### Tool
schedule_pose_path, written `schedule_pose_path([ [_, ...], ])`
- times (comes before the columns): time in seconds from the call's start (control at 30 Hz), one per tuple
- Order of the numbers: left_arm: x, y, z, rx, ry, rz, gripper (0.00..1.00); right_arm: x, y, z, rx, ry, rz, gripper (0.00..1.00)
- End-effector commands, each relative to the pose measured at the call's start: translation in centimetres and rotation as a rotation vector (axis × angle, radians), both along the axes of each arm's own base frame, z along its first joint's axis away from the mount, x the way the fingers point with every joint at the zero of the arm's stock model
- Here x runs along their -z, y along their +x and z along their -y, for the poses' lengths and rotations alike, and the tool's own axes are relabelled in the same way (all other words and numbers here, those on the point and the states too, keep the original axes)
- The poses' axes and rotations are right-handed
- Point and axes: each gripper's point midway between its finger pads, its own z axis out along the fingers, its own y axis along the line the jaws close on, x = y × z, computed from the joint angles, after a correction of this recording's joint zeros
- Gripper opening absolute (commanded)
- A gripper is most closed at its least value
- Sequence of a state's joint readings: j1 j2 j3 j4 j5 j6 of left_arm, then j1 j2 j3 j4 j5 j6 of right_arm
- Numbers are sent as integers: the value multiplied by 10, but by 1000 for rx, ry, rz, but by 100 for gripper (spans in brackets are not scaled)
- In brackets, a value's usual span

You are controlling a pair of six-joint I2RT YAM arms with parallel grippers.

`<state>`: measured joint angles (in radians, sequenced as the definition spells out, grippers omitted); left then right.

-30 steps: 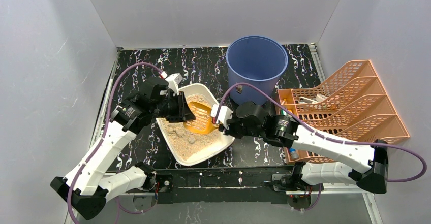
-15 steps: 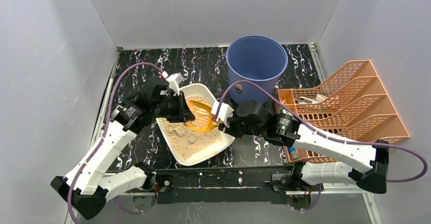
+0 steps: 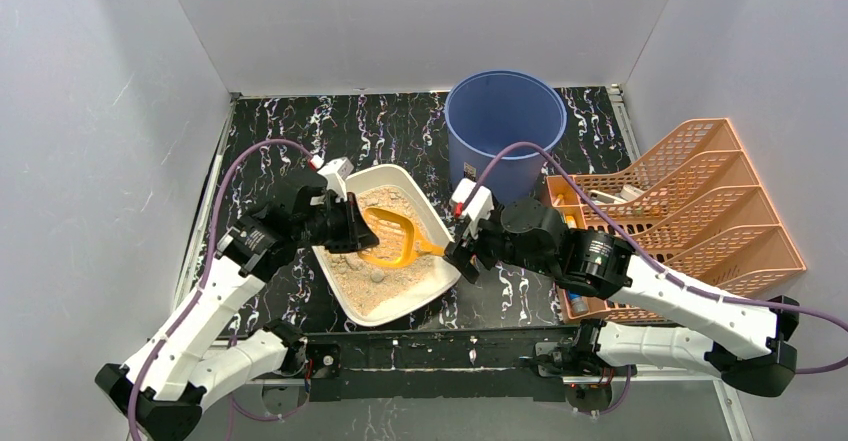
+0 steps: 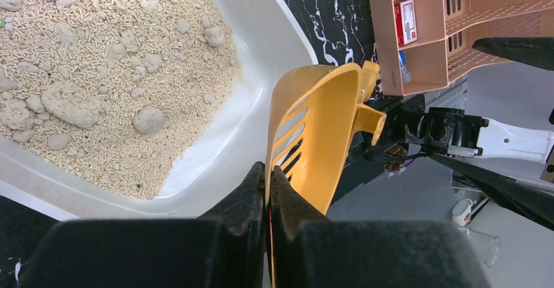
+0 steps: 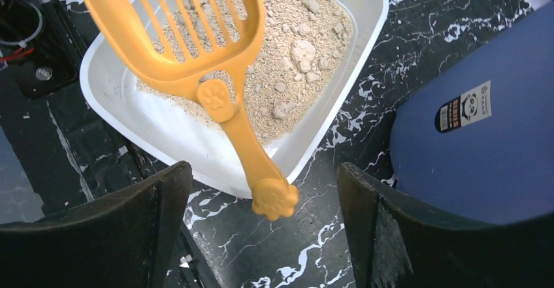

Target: Clean the litter box

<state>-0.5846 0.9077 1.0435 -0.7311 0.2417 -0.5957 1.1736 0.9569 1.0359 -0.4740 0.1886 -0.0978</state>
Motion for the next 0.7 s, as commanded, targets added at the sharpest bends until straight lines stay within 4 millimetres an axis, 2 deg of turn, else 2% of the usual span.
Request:
schedule_pose_path([
  [0.0, -5, 0, -2, -15, -28, 38, 0, -6, 5, 5, 165, 90, -112, 92],
  [0.1, -8, -1, -4, -26, -48, 58, 0, -7, 6, 5, 240, 132, -191, 97],
  [0.23, -9, -1, -6, -42, -70, 67, 0, -7, 6, 2, 288, 198, -326, 98],
  [0.33, -8, -1, -5, -49, -100, 69, 0, -7, 16, 6, 318, 268, -461, 98],
  [0.37, -6, -1, -5, -53, -110, 69, 0, -7, 25, 11, 345, 310, -510, 98],
  [0.57, -3, -1, 0, -88, -218, 61, 0, -17, 23, 11, 230, 493, -719, 98],
  [0.67, -7, -1, 13, -78, -340, 35, 0, -14, 22, 15, 217, 542, -778, 98],
])
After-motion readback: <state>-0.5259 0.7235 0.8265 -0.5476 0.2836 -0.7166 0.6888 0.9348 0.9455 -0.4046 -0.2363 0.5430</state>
